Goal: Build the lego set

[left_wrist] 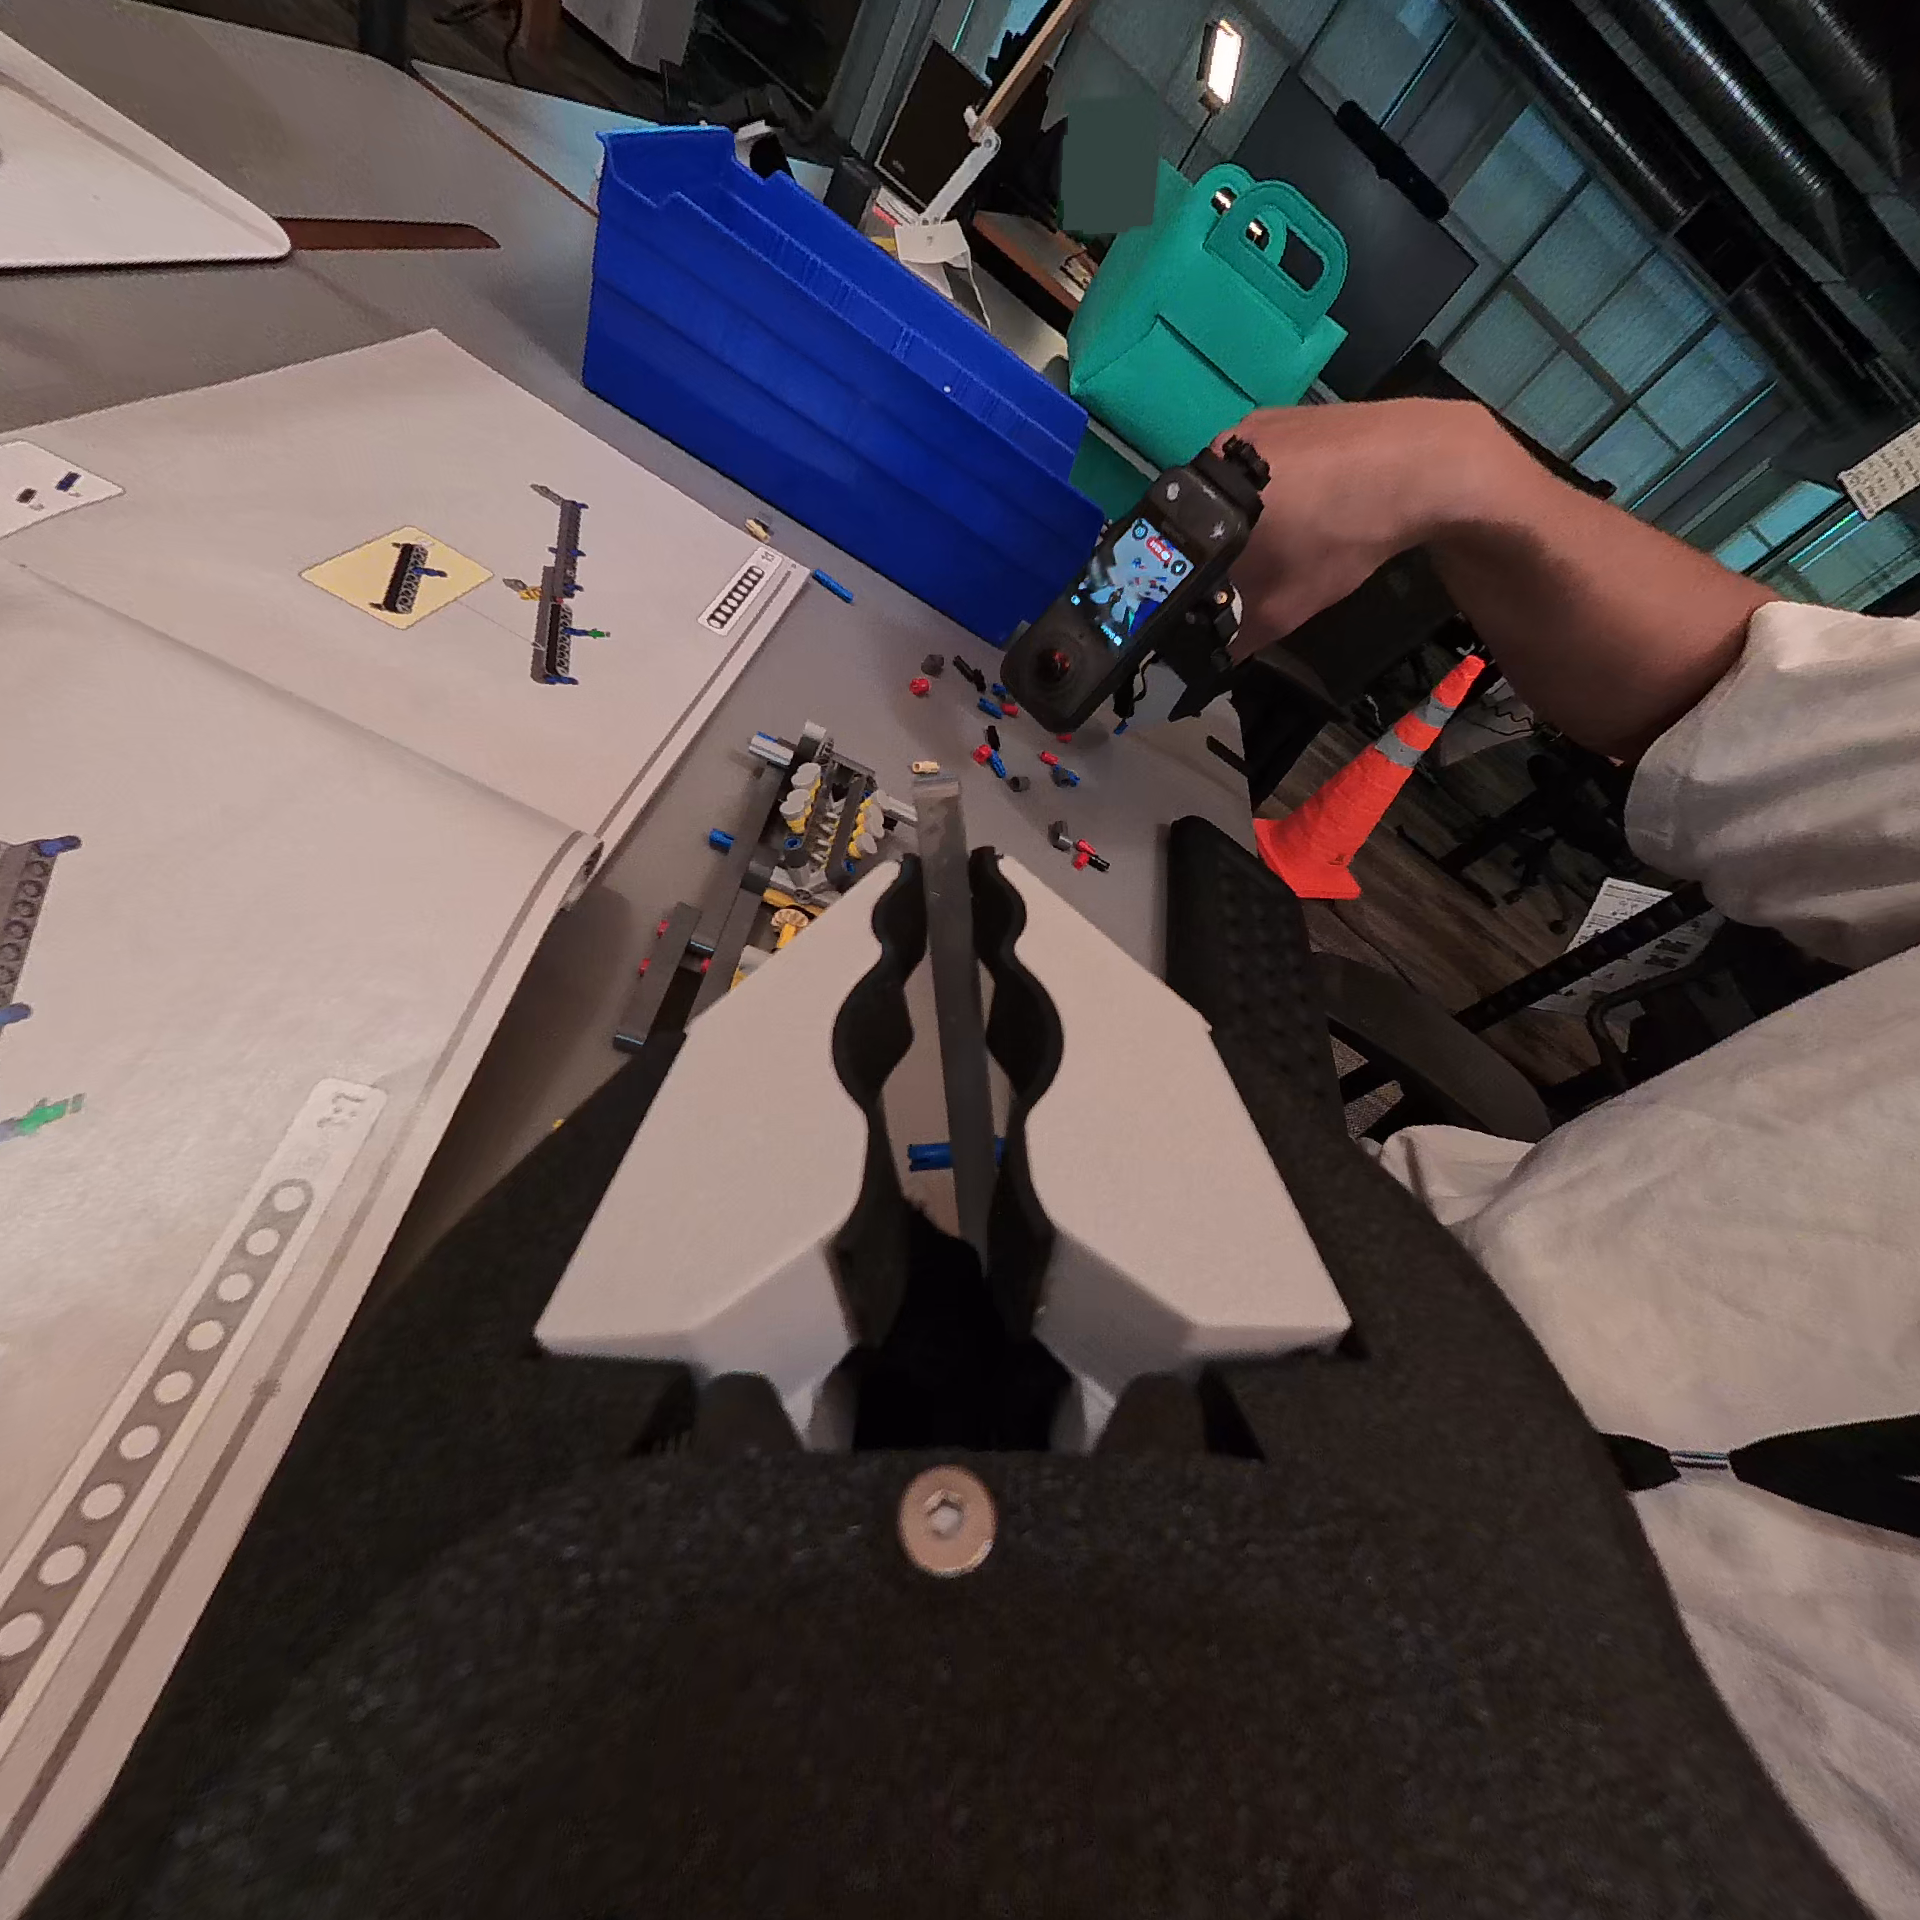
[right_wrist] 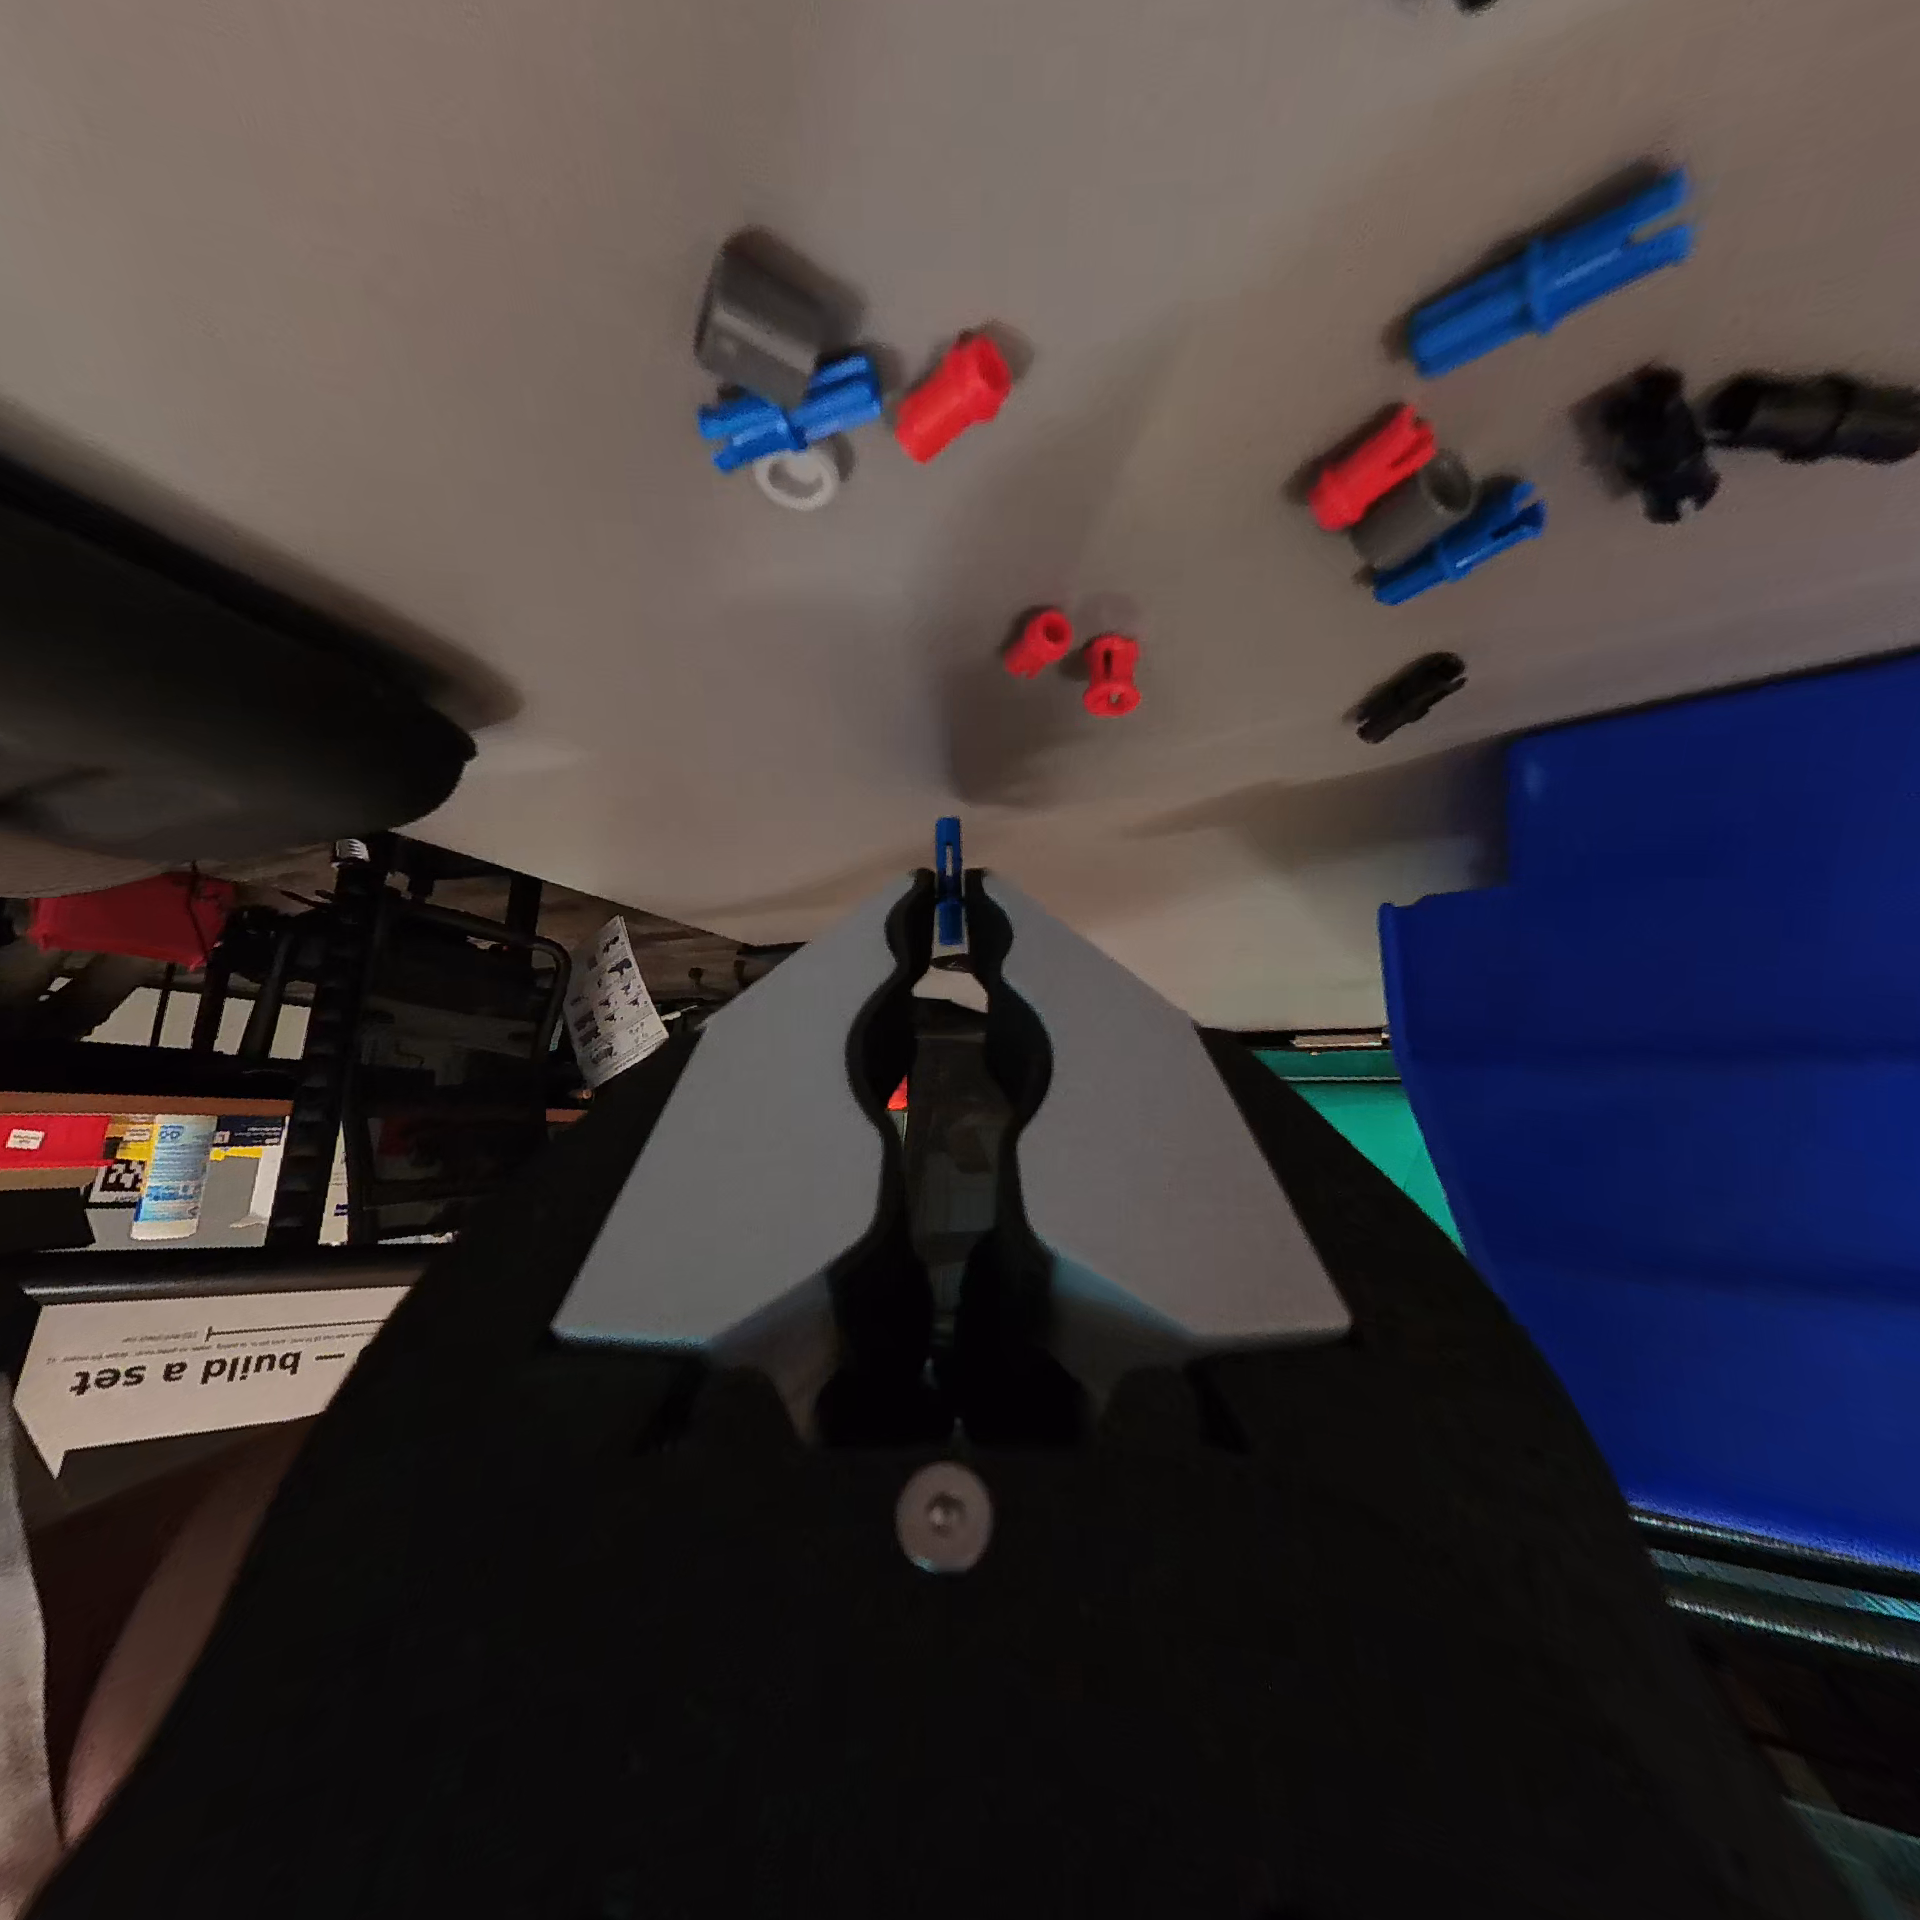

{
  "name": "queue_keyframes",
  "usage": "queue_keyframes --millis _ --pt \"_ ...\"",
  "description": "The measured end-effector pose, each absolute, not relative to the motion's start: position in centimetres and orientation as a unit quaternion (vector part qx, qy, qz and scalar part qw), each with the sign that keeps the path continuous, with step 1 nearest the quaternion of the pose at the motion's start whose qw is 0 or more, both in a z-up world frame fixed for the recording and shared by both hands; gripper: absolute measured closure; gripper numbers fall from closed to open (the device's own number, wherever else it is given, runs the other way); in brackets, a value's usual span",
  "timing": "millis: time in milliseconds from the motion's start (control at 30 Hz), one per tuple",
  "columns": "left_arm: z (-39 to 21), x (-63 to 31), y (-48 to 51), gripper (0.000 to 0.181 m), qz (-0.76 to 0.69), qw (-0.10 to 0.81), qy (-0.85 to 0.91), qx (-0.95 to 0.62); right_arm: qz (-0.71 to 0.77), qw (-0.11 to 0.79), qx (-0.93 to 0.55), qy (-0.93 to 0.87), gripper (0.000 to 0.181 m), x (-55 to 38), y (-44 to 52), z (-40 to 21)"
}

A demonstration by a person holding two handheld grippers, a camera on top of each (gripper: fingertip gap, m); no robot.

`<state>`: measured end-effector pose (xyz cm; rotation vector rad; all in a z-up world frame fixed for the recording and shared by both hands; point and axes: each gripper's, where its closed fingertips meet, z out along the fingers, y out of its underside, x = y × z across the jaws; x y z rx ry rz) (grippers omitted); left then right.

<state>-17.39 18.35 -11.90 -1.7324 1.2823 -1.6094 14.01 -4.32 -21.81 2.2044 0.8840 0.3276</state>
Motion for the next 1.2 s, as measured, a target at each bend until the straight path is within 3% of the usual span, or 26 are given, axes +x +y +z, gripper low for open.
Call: queue_keyframes --millis 667,967,1100,1200 --pt "-12.0 -17.3 17.9 0.174 -0.582 0.221 0.472 -0.625 0.136 0.334 0.865 0.35 0.177 14.0 -3.9 -22.5" --pt "-12.0 -17.2 17.7 0.174 -0.583 0.219 0.474 -0.623 0.132 0.318 0.869 0.356 0.163 13.8 -3.5 -22.6" --pt "-11.9 -17.2 17.6 0.174 -0.583 0.218 0.475 -0.621 0.098 0.257 0.891 0.36 0.162 12.7 -2.8 -21.9" --pt "-12.0 -17.2 17.5 0.174 -0.582 0.217 0.477 -0.621 0.054 0.146 0.924 0.35 0.163 11.9 -1.7 -20.0"
